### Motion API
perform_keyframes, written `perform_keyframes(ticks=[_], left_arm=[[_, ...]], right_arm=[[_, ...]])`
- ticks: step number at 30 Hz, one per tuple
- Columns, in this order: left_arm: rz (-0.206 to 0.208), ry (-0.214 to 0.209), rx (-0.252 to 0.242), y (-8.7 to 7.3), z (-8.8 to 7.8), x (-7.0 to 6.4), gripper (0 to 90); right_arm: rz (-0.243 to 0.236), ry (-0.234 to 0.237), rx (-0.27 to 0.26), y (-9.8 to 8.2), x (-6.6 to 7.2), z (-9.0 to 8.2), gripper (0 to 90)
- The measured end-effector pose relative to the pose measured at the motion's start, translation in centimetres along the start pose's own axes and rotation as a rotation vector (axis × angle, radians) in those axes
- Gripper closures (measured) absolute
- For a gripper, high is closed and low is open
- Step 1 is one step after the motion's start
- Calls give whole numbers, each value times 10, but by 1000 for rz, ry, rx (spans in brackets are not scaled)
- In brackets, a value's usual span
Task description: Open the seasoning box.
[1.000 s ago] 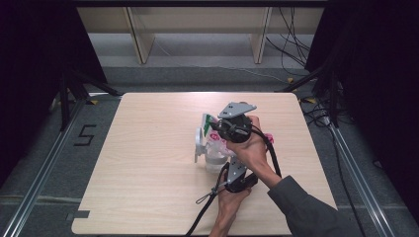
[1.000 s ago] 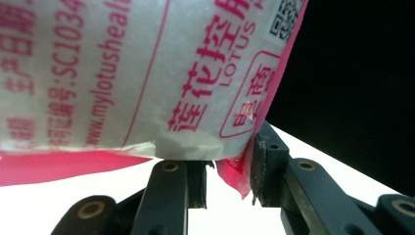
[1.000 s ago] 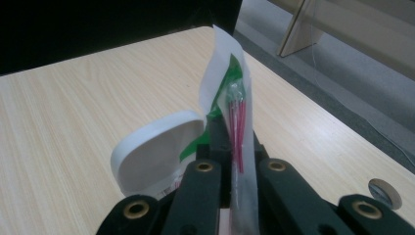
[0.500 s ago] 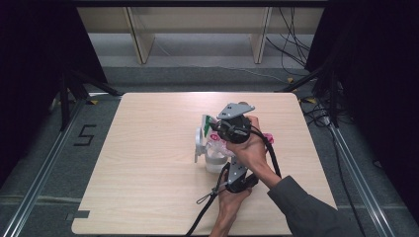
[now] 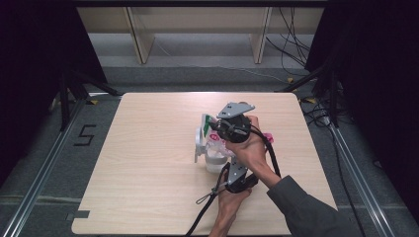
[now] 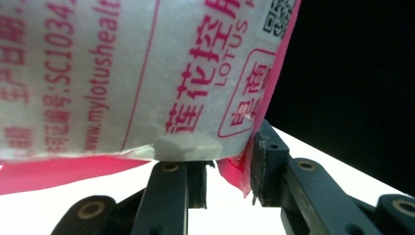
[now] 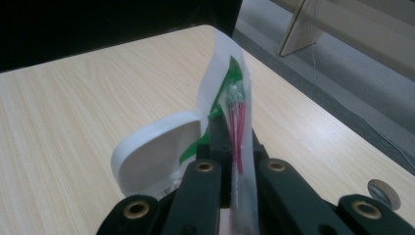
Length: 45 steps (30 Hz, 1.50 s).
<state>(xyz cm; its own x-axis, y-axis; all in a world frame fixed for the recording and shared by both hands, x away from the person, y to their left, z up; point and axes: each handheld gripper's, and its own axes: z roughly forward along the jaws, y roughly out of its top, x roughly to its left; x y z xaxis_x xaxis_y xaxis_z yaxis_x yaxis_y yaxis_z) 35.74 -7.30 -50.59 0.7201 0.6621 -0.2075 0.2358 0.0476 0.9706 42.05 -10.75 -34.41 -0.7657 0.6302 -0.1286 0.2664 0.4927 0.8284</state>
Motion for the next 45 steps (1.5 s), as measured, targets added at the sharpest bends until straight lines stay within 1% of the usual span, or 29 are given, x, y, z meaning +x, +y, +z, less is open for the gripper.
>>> perform_keyframes(ticks=[1, 2, 5, 6, 8, 9, 10, 12, 15, 17, 18, 19, 20, 21, 22, 23, 24, 25, 27, 29, 30, 34, 36, 38, 40, 42, 43, 44, 45], left_arm=[[-2, -2, -2, 0, 0, 0, 708], [-2, -1, -6, 0, 0, 0, 708], [5, 1, -5, 1, -1, 0, 708], [0, -2, -5, 1, -1, 0, 708], [-5, -4, -7, 0, -1, 0, 708], [-5, -4, -8, 0, -1, 0, 708], [-2, -4, -7, 1, -1, 0, 708], [-3, -5, -5, 1, -1, 1, 709], [-7, -5, -10, 1, -1, 0, 709], [-1, -1, -8, 1, -1, 0, 710], [-1, -1, -8, 1, -1, 0, 710], [-63, -16, -57, 1, 2, -4, 711], [-78, -18, -72, 0, 3, -5, 711], [-78, -18, -72, 0, 3, -5, 711], [1, -4, -3, 1, -2, 1, 711], [1, 0, -5, 1, -2, 1, 711], [-3, -1, -8, 1, -2, 1, 712], [-3, 1, -7, 1, -2, 1, 712], [2, -1, -5, 1, -2, 1, 712], [5, -4, 0, 1, -2, 1, 712], [-76, -19, -69, 1, 3, -5, 712], [-73, -17, -72, 1, 3, -5, 711], [-77, -19, -75, 1, 4, -5, 712], [-77, -21, -79, 1, 4, -5, 713], [-75, -21, -77, 1, 4, -5, 712], [-70, -17, -76, 1, 3, -5, 713], [1, -6, -15, 2, 0, 0, 713], [-63, -19, -74, 1, 4, -5, 713], [-68, -19, -78, 1, 4, -6, 713]], right_arm=[[-28, -6, -4, 0, 1, 2, 900], [-33, -6, -1, 0, 1, 1, 899], [-25, 0, -10, 1, 0, 0, 899], [-13, -4, -11, 1, 1, 0, 900], [-18, -6, -2, 1, 2, 1, 899], [-46, -10, -2, 1, 3, 2, 899], [-24, -4, 3, 1, 4, 2, 899], [-23, -11, -15, 1, 2, 2, 899], [-40, -10, 1, 1, 3, 3, 899], [-17, -8, -7, 2, 3, 2, 899], [-17, -4, -6, 2, 2, 2, 899], [-19, -4, -3, 2, 3, 1, 899], [-30, -11, -4, 2, 4, 3, 899], [-30, -3, 11, 2, 5, 3, 899], [-37, -14, 1, 2, 5, 4, 899], [-31, -2, 10, 2, 5, 3, 899], [-30, -8, -1, 3, 5, 3, 899], [-47, -11, -8, 3, 4, 4, 899], [-37, -1, 6, 2, 5, 4, 899], [-36, -14, 1, 2, 5, 4, 899], [-28, -6, 6, 2, 6, 5, 899], [-29, -14, 1, 2, 5, 4, 899], [-27, -2, 3, 2, 4, 5, 899], [-45, -17, 0, 2, 5, 5, 899], [-36, -5, 8, 2, 6, 5, 899], [-40, -12, -2, 3, 4, 5, 898], [-23, -4, -1, 2, 4, 4, 899], [-41, -11, -10, 2, 3, 4, 898], [-41, -9, -5, 2, 3, 4, 899]])
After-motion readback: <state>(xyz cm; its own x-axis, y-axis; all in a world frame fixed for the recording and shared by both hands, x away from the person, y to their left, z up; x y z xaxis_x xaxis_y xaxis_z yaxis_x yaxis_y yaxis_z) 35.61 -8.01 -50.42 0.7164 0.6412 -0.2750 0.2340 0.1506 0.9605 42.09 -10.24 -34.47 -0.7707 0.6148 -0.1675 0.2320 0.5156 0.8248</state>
